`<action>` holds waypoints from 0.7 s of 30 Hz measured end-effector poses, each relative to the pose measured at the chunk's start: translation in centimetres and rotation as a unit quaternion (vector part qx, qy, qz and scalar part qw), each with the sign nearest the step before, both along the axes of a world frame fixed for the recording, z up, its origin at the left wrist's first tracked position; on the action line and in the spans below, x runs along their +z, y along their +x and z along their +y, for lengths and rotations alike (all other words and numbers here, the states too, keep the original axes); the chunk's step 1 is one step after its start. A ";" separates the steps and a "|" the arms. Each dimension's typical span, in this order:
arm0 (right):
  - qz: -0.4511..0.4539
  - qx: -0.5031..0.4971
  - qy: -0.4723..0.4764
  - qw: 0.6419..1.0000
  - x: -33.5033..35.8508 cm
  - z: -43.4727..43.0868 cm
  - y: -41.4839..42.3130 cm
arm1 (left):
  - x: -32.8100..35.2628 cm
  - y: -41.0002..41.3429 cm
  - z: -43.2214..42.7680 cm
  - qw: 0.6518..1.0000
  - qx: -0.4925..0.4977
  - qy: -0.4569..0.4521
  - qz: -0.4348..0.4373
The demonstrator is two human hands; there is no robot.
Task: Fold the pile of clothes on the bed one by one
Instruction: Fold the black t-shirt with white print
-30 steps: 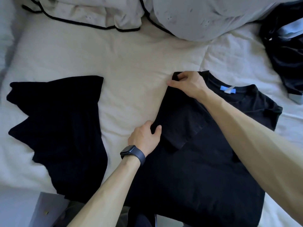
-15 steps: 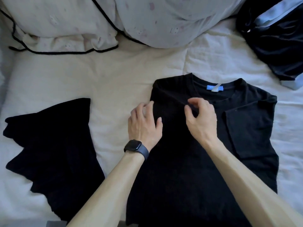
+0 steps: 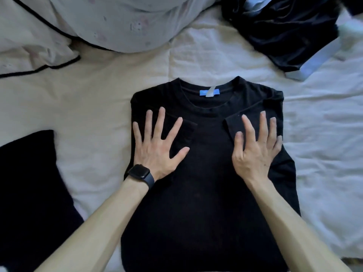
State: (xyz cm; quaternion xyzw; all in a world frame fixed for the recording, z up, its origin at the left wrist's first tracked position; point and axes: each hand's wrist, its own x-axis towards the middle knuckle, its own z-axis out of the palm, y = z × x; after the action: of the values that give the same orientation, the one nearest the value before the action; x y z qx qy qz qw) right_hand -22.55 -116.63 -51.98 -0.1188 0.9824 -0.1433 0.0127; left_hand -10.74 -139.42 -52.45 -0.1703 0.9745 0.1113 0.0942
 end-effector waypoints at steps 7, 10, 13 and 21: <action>-0.219 0.046 0.088 0.971 -2.6 0.9 -3.5 | -2.2 -0.5 2.2 0.994 0.043 0.004 -0.099; -0.113 0.022 0.037 0.993 -1.2 1.5 -2.5 | -0.5 0.3 3.1 1.000 0.020 0.005 -0.008; -0.089 -0.018 0.071 0.993 -1.6 3.7 -0.7 | -0.9 1.8 4.3 0.999 -0.008 -0.004 -0.037; -0.163 -0.015 0.029 0.986 0.7 7.4 2.1 | -0.7 5.0 5.2 0.998 0.033 0.035 -0.038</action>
State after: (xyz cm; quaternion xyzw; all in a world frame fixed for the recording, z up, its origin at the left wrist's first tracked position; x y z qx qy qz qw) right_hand -20.47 -109.22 -51.32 -0.0791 0.9726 -0.1322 0.1742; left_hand -5.79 -134.18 -53.19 -0.2030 0.9597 0.1419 0.1330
